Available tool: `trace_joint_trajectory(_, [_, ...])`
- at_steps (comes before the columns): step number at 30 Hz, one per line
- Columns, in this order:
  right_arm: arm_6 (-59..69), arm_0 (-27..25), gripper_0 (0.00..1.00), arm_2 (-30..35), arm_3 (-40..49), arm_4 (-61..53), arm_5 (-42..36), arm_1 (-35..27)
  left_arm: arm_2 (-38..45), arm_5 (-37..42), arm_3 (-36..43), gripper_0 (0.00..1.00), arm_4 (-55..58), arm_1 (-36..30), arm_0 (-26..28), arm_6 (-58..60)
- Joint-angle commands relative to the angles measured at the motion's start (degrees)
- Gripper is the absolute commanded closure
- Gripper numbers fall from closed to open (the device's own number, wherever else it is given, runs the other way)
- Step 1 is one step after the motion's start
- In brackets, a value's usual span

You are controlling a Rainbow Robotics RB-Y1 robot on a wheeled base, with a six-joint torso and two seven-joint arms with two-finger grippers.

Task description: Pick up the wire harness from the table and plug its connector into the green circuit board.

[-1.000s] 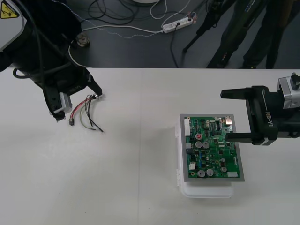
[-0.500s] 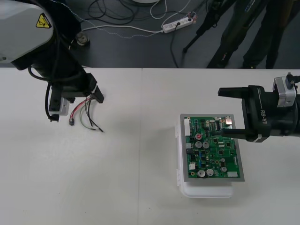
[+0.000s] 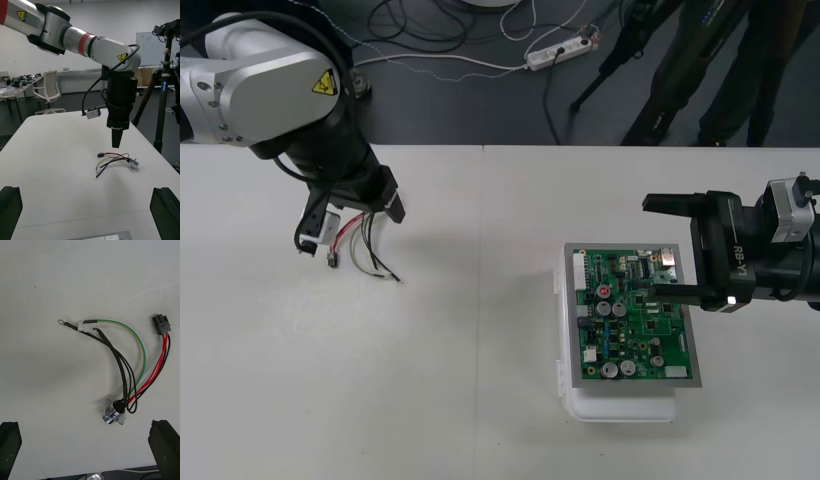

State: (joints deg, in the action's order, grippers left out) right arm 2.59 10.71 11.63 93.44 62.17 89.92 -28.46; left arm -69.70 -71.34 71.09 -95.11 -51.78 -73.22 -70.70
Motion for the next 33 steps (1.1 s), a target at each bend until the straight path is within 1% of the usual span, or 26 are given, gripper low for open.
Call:
trace_joint_trajectory(1, [-3.0,-1.2,0.00,-1.1,0.2,-1.1,0.1,0.2,-2.9,5.5,-2.4,0.00,-1.6,2.7,-4.4,-7.0])
trace_joint_trajectory(9, [-4.2,-0.8,0.00,-2.6,-0.4,-1.8,0.1,0.1,-2.8,5.8,-12.3,0.00,-1.7,7.1,-4.4,-17.1])
trace_joint_trajectory(17, [-4.5,0.5,0.00,-2.6,-1.5,-1.8,0.1,-0.4,-2.9,8.4,-19.5,0.00,-2.6,11.0,-4.4,-26.5])
trace_joint_trajectory(22, [-5.1,1.2,0.00,-2.7,-2.2,-1.8,0.1,-0.5,-2.8,9.6,-23.2,0.00,-3.1,13.5,-4.4,-30.0])
trace_joint_trajectory(30, [-6.7,1.6,0.00,-2.6,-2.3,-1.8,0.1,-0.7,-2.8,10.2,-30.0,0.00,-4.4,18.0,-4.4,-31.6])
trace_joint_trajectory(33, [-7.2,1.8,0.00,-2.6,-2.3,-1.8,0.1,-0.8,-2.8,10.4,-31.3,0.00,-4.6,18.7,-4.3,-33.7])
